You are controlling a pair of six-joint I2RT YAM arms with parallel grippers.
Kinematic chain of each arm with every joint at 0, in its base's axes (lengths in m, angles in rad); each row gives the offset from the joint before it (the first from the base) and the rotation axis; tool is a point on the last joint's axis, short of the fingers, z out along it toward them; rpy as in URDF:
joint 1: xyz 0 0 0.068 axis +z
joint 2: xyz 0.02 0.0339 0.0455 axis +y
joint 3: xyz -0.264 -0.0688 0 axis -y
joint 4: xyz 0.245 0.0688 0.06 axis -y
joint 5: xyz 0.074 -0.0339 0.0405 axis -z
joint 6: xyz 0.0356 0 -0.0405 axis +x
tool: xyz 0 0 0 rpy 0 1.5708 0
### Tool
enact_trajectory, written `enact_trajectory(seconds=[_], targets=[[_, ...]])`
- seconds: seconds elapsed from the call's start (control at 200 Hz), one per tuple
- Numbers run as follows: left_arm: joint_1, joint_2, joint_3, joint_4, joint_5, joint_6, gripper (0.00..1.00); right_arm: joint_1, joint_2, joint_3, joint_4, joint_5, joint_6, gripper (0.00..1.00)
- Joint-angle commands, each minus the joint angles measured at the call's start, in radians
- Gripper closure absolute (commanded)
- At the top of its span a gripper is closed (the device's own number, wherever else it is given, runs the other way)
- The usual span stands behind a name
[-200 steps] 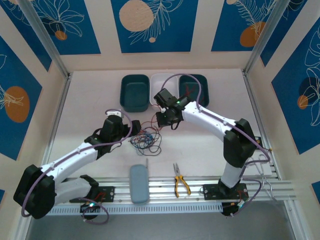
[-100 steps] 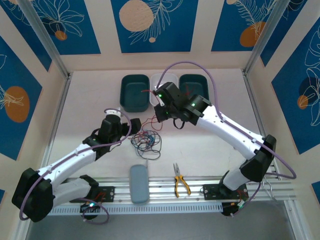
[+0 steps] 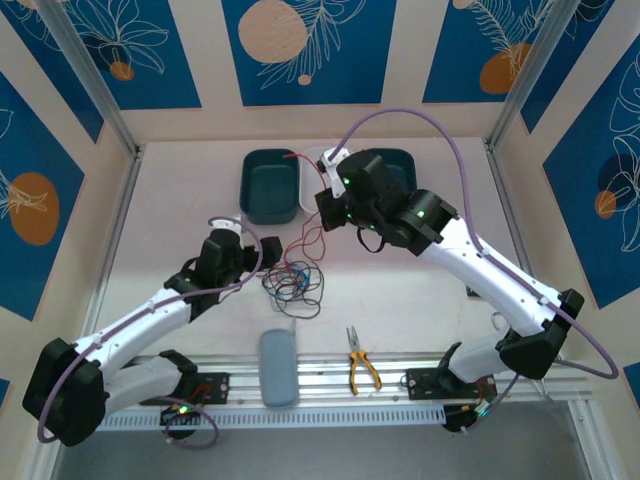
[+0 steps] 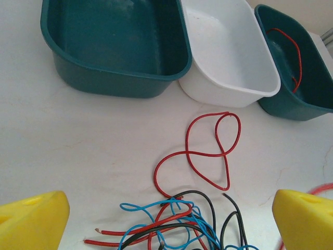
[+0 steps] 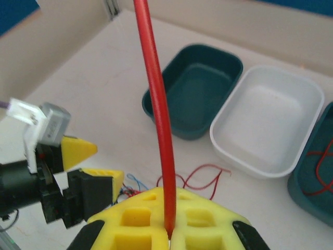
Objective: Untangle the cables
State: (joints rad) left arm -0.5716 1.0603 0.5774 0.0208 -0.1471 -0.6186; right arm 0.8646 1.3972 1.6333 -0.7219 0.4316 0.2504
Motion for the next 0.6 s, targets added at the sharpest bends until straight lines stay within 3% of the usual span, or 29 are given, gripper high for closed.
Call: enact_trajectory(seconds=[0.0, 0.27, 0.595], targets=[[0.002, -0.023, 0.001, 0.007, -0.011, 0.019, 0.00, 0.004, -0.045, 0.073, 0.052, 0.016, -0.066, 1.00], [0.002, -0.028, -0.008, 0.005, -0.023, 0.020, 0.00, -0.005, -0.058, 0.199, 0.080, 0.024, -0.137, 1.00], [0.003, -0.039, -0.022, 0.004, -0.031, 0.014, 0.00, -0.071, 0.049, 0.408, -0.001, 0.097, -0.133, 1.00]])
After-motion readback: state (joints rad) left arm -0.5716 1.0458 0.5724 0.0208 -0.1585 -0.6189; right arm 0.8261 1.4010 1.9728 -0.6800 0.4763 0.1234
